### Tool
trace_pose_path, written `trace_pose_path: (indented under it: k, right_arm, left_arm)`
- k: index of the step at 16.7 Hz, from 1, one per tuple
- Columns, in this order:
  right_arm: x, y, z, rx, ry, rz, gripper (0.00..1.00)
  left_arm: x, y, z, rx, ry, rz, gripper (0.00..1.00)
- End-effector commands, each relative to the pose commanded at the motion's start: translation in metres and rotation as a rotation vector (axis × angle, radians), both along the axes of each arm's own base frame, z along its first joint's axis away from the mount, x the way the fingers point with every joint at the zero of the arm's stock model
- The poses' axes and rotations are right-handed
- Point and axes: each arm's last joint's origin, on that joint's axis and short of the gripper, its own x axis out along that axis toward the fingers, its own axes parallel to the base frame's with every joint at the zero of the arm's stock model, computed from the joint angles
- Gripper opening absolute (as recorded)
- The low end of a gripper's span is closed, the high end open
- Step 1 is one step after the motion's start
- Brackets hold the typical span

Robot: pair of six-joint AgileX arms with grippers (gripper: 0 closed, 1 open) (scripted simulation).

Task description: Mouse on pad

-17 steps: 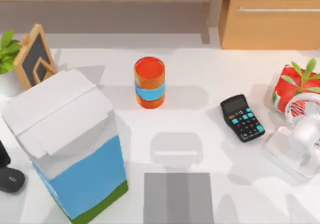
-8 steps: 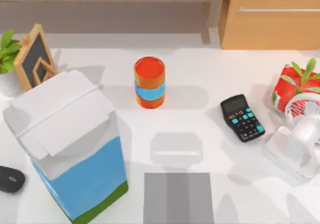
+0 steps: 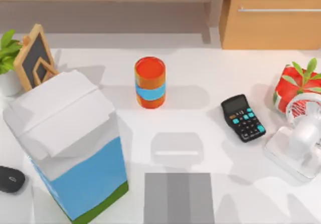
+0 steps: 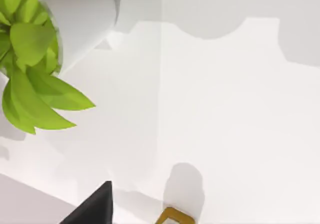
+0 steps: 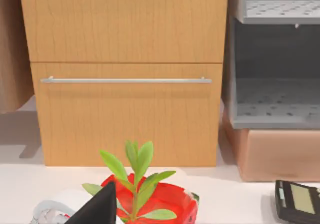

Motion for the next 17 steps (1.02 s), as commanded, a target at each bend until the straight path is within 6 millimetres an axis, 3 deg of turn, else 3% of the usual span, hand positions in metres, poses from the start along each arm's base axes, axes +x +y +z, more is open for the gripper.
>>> trace_pose_path:
  k: [3, 6, 13, 17]
  right_arm:
    - [0.000, 0.000, 0.000, 0.000, 0.000, 0.000, 1.00]
    - [0.000, 0.000, 0.000, 0.000, 0.000, 0.000, 1.00]
    - [0.000, 0.000, 0.000, 0.000, 0.000, 0.000, 1.00]
    - [0.000, 0.000, 0.000, 0.000, 0.000, 0.000, 1.00]
  left_arm:
    - [0.012, -0.008, -0.027, -0.011, 0.299, -0.217, 1.00]
    - [0.016, -0.015, -0.043, -0.044, 0.453, -0.332, 1.00]
    - [0.020, -0.014, -0.046, -0.047, 0.458, -0.334, 1.00]
    - [0.036, -0.008, -0.074, -0.050, 0.461, -0.328, 1.00]
